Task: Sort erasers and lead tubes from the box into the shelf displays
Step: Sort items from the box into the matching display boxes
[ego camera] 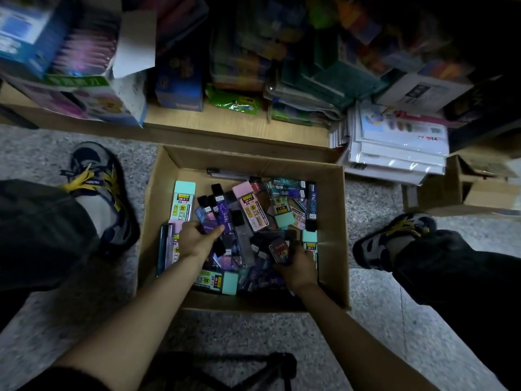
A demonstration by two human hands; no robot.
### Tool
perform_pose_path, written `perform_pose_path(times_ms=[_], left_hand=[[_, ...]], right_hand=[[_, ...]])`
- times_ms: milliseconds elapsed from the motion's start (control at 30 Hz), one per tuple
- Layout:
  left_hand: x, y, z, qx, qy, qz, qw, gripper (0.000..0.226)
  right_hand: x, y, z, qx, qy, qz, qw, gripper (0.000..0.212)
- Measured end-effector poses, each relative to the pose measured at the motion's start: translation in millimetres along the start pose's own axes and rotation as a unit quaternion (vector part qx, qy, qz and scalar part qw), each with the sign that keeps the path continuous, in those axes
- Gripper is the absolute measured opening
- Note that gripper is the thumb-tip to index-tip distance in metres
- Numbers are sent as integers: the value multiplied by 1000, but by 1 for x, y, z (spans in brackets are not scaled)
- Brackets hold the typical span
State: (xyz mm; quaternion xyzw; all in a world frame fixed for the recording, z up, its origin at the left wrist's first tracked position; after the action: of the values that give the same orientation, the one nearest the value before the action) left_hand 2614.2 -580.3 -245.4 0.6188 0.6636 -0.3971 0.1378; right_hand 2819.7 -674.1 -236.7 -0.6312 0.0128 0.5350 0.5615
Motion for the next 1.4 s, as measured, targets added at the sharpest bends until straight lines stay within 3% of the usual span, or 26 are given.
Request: perform_pose_path(times_ms=[100,300,433,600,667,800,933,1067,1167,1267,1400], left_hand=[[4,9,0,29,-4,4,1000,25],[13,11,-1,21,-54,-9,998,38],[6,8,-3,18,-26,1,999,35],[-8,-6,-11,-52,41,29,997,30],[-14,-11,-19,-68,64,58,994,31],[-31,-7,-42,-26,98,192,976,14],[-57,2,-66,-42,95,300,948,10],[-84,8,-88,-79,98,340,932,11],[-106,8,-103,-58,138,323,934,13],[-123,5,-116,-94,112,310,940,32],[-149,-1,-129,-141,103,381,908,50]], right_hand=[[8,0,-1,20,-7,27,999,65],[9,-1,-6,121,-14,98,988,41],[7,-10,-9,191,-23,114,975,45],[0,-36,-15,206,-57,78,974,39],[-3,-52,-15,178,-78,61,979,37],[-10,-92,-3,159,-104,28,981,32],[-34,-135,19,205,-177,93,958,19],[-65,-163,41,231,-243,139,932,14],[-84,-180,54,269,-263,133,917,14],[-102,-195,64,261,-270,114,920,13],[-121,-208,75,271,-283,96,915,11]])
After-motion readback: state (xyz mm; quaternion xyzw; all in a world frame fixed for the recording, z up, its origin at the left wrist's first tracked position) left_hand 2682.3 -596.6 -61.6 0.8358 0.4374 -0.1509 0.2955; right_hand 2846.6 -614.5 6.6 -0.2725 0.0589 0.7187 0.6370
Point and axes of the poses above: each hand's wrist, its own x-axis towards the middle knuckle, its own y-axis out of the palm, z = x × y, the point moved 2 cm from there along x, towards the middle knuckle, and after that the axes turned 7 degrees about -x, right-handed, at the moved point
